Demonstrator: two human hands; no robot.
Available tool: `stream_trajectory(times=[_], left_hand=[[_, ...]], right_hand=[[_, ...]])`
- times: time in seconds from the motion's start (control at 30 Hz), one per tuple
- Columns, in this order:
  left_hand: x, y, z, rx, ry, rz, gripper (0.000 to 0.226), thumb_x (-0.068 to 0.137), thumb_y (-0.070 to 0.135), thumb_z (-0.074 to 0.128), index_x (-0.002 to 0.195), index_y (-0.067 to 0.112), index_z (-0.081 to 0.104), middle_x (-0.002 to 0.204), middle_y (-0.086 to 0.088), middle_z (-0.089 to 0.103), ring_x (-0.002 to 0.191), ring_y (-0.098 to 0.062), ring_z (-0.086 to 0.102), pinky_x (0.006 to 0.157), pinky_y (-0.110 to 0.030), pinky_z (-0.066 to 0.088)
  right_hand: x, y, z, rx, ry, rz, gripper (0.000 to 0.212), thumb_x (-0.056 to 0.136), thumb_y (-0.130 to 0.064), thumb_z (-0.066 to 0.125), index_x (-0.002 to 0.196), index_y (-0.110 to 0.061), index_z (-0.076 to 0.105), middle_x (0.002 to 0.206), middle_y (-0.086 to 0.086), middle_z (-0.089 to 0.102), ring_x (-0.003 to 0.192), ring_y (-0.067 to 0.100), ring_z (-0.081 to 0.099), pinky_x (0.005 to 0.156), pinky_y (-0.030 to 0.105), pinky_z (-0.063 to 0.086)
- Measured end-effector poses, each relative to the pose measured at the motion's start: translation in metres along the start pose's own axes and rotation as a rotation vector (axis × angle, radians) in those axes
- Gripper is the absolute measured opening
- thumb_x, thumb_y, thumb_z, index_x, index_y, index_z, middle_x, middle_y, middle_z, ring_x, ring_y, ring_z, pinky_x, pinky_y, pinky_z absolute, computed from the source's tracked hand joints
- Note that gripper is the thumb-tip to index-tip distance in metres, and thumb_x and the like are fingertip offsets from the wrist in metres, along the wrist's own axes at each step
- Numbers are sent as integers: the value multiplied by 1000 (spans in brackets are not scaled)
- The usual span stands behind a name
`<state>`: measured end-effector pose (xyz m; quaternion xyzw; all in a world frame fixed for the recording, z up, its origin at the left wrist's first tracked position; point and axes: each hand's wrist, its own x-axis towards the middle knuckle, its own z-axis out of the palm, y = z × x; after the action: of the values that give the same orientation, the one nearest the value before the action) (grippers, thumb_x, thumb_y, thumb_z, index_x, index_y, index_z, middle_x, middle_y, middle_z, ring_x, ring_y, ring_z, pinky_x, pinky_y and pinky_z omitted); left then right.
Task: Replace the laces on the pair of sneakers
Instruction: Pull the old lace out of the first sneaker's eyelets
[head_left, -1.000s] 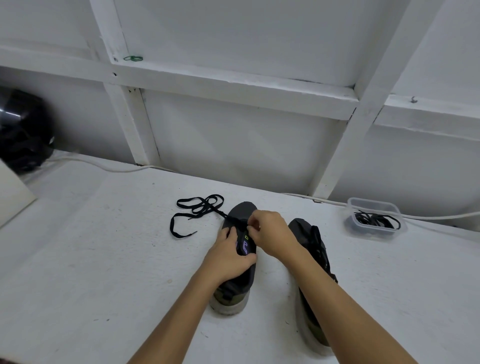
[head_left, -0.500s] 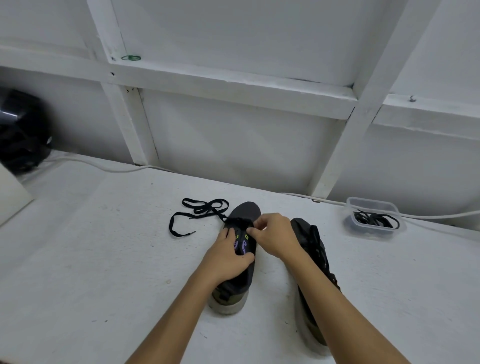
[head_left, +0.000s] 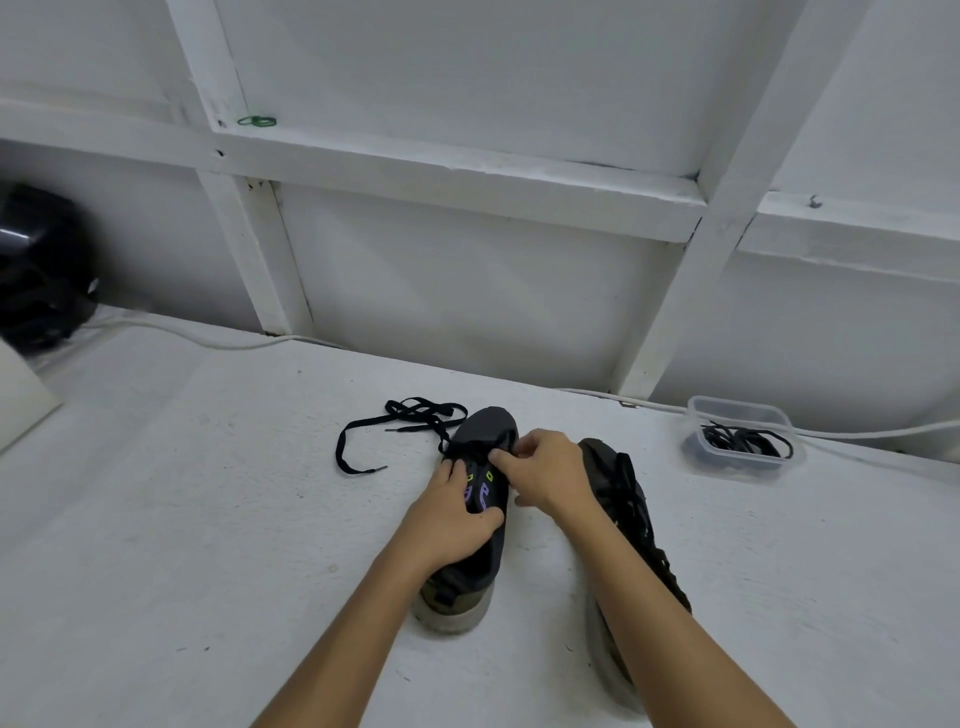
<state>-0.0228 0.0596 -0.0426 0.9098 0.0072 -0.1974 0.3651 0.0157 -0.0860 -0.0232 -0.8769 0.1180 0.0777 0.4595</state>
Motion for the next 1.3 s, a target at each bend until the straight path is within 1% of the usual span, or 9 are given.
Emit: stream_trajectory(times=[0.2,0.33,0.47,0.6,0.73,0.83,1.03,1.2,1.3], left_hand=[[0,0,0,1,9,4,86,87,48,57,159,19,18,167,3,12,145,-20,32,117,-38,33],[0,0,1,0,9,-2,86,87,48,57,158,19,20,166,5,13,146,-19,31,116,-39,34],[0,0,0,1,17,8,83,86,47,57,156,18,24,162,1,21,141,-20,37,113,-38,38],[0,1,0,-5,21,14,87,87,46,58,159,19,18,166,3,12,145,-19,32,113,-32,34],[-1,0,0,-12,3,7,82,87,47,58,156,17,25,162,0,22,141,-21,38,114,-40,38],[0,-1,0,-6,2,1,84,87,48,58,157,17,23,163,1,20,143,-21,35,115,-41,37],[1,-2,1,8,11,-1,93,87,49,57,161,18,9,168,4,5,149,-20,25,118,-38,31],[1,-1,2,-10,21,1,94,89,49,57,161,17,6,168,5,1,151,-18,21,116,-32,26],[0,-2,2,-32,21,8,93,89,48,58,161,17,7,168,7,2,150,-16,22,116,-31,25]], right_hand=[[8,-3,-16,-349,86,-315,14,94,-18,68,85,-8,67,80,3,64,78,23,58,66,30,42],[6,-2,-24,-99,371,-254,11,94,-13,59,88,-5,63,84,6,67,78,25,65,70,34,50],[-6,0,-5,135,31,102,34,84,-39,76,95,-8,67,88,6,73,73,21,75,70,41,64],[-7,5,5,-35,50,-74,14,90,-28,75,86,-15,71,81,1,72,79,21,69,77,34,58],[4,-3,-10,-156,313,-226,15,96,-18,60,83,-11,61,78,1,65,74,21,57,64,30,38],[12,-10,-30,47,511,-167,18,95,-18,56,81,-6,59,76,5,66,74,26,61,62,32,47],[-2,-4,-5,-32,-42,25,28,85,-37,76,78,-10,71,74,5,73,70,25,73,61,38,63],[7,0,-2,-157,109,-167,14,93,-21,68,81,-18,62,78,-3,65,78,22,63,64,26,44],[20,-6,-27,1,388,-167,11,99,-18,60,92,-9,61,88,4,68,83,26,66,76,36,51]])
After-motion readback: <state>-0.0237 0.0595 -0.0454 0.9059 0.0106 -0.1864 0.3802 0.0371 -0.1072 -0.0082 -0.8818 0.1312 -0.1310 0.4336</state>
